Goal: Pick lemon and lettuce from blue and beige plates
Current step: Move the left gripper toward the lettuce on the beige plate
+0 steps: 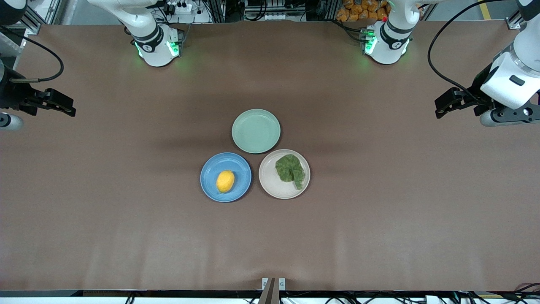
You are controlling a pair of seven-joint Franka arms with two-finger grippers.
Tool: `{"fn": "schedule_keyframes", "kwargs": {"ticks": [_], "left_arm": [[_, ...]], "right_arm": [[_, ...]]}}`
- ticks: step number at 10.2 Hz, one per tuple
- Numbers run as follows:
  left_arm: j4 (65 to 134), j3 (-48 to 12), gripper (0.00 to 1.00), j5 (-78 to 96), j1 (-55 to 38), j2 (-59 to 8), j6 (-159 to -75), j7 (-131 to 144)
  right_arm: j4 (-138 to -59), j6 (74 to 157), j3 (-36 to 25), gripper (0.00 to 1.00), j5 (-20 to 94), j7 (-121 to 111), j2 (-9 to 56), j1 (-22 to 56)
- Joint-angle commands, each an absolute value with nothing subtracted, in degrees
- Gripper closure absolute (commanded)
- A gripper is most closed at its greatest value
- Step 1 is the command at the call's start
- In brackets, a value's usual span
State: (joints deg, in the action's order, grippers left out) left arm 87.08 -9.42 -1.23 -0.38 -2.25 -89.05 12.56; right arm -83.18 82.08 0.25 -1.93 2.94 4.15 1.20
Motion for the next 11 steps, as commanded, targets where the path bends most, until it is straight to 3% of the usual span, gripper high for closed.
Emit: {"fn": "schedule_keyframes", "kwargs": {"ticks": [1,6,9,11], "left_arm": [[86.40,-9.49,0.00,-2.64,-0.61,-2.29,-88.77,11.42],[86.13,-11.33,0.00,-2.02,-1.84,-5.35,-89.03,11.07],[86.22,-13.53,0.00,1.83,-7.01,-10.70,-95.42,15.35],[86.05,-13.45,0.00,2.11,-13.58,-16.06,-104.19,24.65]], "right_arm": [[-83.85,82.27,0.79,0.00,-1.85,2.64,3.52,0.62],[-83.85,82.18,0.79,0.00,-1.85,2.20,3.69,0.62],[-83.85,82.18,0.88,0.00,-1.85,2.28,3.69,0.70],[-83.85,82.26,0.88,0.00,-0.01,2.29,3.78,0.79]]}}
